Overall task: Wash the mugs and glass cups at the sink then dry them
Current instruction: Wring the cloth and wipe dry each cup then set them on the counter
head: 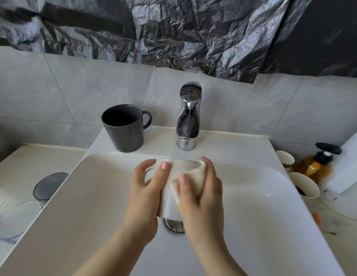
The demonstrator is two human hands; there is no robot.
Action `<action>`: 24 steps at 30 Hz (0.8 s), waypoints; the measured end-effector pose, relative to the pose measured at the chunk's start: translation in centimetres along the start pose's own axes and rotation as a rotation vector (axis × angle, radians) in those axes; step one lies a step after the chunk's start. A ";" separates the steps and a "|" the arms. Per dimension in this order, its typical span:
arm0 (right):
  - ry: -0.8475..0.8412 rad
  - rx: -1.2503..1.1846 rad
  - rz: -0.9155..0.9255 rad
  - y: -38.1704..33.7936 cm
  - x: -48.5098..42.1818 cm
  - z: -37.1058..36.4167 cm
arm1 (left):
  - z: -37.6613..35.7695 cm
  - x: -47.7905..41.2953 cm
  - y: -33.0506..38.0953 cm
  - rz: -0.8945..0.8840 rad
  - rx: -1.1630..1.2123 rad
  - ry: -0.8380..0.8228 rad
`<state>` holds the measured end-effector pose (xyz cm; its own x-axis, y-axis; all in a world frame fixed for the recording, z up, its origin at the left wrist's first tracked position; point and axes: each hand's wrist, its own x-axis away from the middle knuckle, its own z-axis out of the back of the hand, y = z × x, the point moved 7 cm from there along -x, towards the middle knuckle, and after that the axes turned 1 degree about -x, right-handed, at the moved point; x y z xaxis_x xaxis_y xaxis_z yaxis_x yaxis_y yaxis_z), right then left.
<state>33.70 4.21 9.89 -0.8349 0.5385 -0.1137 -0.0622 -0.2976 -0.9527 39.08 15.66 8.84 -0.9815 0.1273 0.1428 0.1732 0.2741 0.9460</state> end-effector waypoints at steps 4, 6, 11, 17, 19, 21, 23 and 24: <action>-0.108 -0.637 -0.508 3.0 -0.8 -0.7 | -0.5 0.0 -0.4 0.068 -0.003 -0.098; -0.243 -0.658 -0.529 2.6 -0.4 -1.0 | -0.6 0.1 -0.3 0.057 0.000 -0.053; -0.231 -0.364 -0.140 0.6 -0.4 -0.9 | -0.2 0.4 0.0 -0.005 -0.135 0.011; 0.039 -0.409 -0.234 1.7 -1.2 1.1 | -0.9 0.3 -1.6 0.177 -0.041 -0.188; -0.142 -0.592 -0.483 2.8 -0.7 -0.4 | -0.9 0.3 -1.9 0.231 -0.039 -0.217; -0.301 -0.632 -0.539 2.8 0.1 -1.5 | -0.9 0.2 -1.6 0.213 -0.105 -0.216; -0.232 -0.541 -0.413 2.4 -0.3 -0.8 | -0.7 0.0 -0.8 0.116 -0.211 -0.202; -0.158 -0.505 -0.349 2.2 -0.8 -0.1 | -0.7 0.0 -0.5 0.061 -0.252 -0.186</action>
<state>34.28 3.27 7.89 -0.8852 0.4023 0.2335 -0.1114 0.3040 -0.9461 38.95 14.90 8.57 -0.9343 0.3143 0.1683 0.1831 0.0182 0.9829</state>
